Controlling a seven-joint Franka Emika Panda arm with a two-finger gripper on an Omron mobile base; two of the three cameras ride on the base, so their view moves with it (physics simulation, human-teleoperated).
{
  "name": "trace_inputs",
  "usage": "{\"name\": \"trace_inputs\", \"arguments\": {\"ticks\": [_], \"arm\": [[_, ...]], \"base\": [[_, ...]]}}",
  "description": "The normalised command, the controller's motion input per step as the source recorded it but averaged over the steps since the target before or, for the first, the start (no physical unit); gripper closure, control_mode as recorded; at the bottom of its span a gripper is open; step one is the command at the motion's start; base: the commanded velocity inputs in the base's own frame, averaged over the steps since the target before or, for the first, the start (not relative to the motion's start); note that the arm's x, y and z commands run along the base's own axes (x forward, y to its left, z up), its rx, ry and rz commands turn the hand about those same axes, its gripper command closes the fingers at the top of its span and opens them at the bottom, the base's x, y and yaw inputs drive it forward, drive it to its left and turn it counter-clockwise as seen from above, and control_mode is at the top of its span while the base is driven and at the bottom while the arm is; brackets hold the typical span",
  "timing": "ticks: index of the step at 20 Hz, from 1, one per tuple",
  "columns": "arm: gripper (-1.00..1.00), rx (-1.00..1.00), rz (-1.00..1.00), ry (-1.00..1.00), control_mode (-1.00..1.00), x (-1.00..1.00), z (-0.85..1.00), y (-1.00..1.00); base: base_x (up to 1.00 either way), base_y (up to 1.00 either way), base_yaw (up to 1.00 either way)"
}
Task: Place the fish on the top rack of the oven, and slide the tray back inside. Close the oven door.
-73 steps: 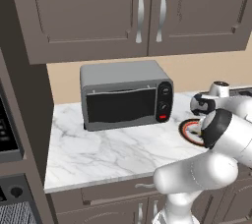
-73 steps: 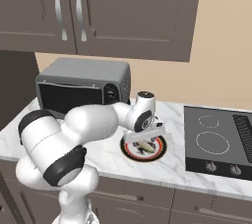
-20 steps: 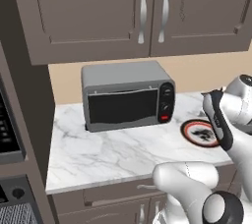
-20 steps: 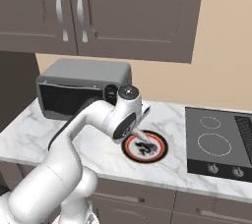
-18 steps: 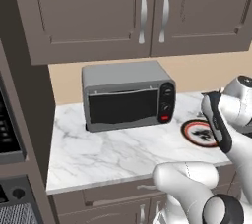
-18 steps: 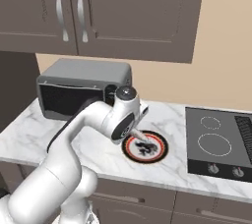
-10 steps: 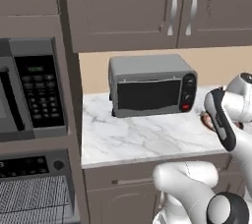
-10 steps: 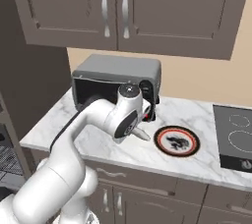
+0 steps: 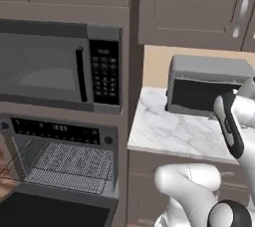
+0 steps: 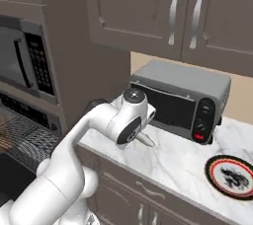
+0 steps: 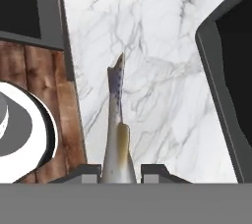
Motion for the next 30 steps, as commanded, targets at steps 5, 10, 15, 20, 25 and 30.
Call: {"name": "trace_inputs", "arguments": {"ticks": [5,10,15,20,25,30], "arm": [[1.0,0.0,0.0,0.0,1.0,0.0,0.0,0.0],[1.0,0.0,0.0,0.0,1.0,0.0,0.0,0.0],[1.0,0.0,0.0,0.0,1.0,0.0,0.0,0.0],[1.0,0.0,0.0,0.0,1.0,0.0,0.0,0.0],[1.0,0.0,0.0,0.0,1.0,0.0,0.0,0.0],[1.0,0.0,0.0,0.0,1.0,0.0,0.0,0.0]], "base": [[0.0,0.19,0.71],[0.0,0.49,0.62],[0.0,0.66,0.54],[0.0,0.73,0.39],[0.03,0.4,0.34],[0.01,0.01,0.29]]}}
